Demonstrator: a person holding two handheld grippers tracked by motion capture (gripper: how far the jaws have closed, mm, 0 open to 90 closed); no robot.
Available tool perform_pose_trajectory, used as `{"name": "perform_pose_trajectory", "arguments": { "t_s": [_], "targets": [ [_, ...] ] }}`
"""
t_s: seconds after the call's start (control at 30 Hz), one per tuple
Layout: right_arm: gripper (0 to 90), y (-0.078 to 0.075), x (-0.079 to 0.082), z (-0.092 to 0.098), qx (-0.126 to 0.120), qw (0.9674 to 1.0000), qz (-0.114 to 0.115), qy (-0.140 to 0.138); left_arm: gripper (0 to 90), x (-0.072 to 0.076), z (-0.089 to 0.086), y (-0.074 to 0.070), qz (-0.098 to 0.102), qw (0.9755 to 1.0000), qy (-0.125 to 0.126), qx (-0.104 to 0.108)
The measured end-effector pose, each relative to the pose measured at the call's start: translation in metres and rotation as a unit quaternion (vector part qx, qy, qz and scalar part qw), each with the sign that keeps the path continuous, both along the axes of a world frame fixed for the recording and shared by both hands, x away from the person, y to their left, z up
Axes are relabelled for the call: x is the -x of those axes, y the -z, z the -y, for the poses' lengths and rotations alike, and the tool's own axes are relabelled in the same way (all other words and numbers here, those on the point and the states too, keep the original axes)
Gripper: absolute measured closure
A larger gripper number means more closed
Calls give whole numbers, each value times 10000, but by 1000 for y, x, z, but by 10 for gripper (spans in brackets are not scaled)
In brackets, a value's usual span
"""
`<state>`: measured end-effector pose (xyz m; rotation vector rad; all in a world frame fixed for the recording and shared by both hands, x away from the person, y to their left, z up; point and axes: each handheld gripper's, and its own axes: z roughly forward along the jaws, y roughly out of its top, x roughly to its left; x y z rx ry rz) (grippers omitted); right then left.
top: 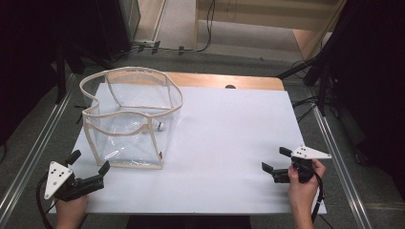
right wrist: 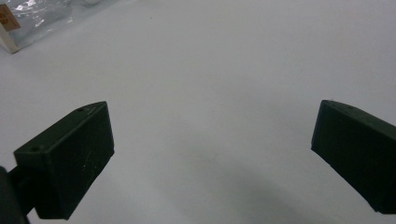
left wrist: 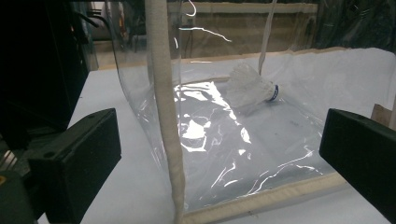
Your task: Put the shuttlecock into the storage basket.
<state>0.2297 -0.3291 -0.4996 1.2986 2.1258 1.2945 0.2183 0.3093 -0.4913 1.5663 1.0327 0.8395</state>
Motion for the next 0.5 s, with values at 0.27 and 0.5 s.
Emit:
{"name": "perform_pose_trajectory", "arguments": {
  "t_s": [0.27,0.5],
  "targets": [
    [0,9,8,3,-243,9996,43,142,0,-1,-3,-1,28,9999,50,145],
    [0,10,10,-2,-186,9995,140,202,0,0,-6,-4,66,9998,-10,185]
  ]
}}
